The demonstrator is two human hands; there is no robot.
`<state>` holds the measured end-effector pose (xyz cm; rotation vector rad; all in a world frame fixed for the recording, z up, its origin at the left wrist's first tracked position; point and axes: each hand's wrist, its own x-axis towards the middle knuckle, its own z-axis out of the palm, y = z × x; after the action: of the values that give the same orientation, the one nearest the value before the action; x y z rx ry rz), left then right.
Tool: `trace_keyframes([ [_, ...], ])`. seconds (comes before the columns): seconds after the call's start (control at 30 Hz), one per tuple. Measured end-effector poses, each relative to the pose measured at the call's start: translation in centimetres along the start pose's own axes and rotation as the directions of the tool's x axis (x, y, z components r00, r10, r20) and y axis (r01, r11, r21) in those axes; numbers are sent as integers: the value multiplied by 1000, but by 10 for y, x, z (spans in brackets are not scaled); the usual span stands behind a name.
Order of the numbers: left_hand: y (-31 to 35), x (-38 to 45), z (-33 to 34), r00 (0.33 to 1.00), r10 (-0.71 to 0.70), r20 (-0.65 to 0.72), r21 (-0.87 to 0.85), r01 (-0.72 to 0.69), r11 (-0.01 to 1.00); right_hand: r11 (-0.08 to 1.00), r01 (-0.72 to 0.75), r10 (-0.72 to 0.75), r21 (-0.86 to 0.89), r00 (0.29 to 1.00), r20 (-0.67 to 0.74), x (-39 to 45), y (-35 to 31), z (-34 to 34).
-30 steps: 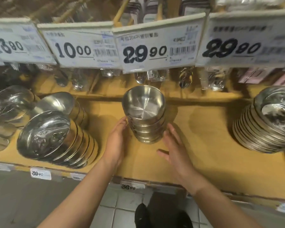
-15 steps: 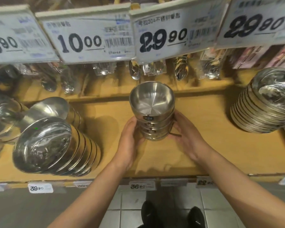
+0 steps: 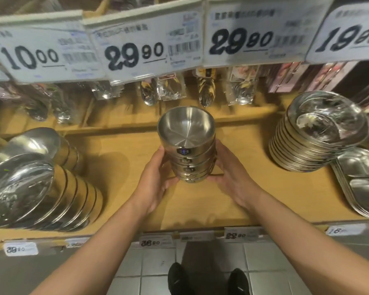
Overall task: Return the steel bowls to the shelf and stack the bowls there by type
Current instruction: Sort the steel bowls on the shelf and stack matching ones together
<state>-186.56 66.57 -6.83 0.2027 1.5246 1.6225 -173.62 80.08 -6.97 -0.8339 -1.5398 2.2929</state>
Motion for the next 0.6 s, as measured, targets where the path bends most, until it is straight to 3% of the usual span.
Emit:
trace_keyframes([
  [0.37, -14, 8, 92, 996, -59, 67, 3, 59, 998, 999, 8, -1, 53, 990, -139, -21, -16, -82],
  [0.6, -18, 15, 122, 998, -50, 47, -29, 52, 998, 996, 52, -39, 78, 987, -156, -24, -21, -99],
])
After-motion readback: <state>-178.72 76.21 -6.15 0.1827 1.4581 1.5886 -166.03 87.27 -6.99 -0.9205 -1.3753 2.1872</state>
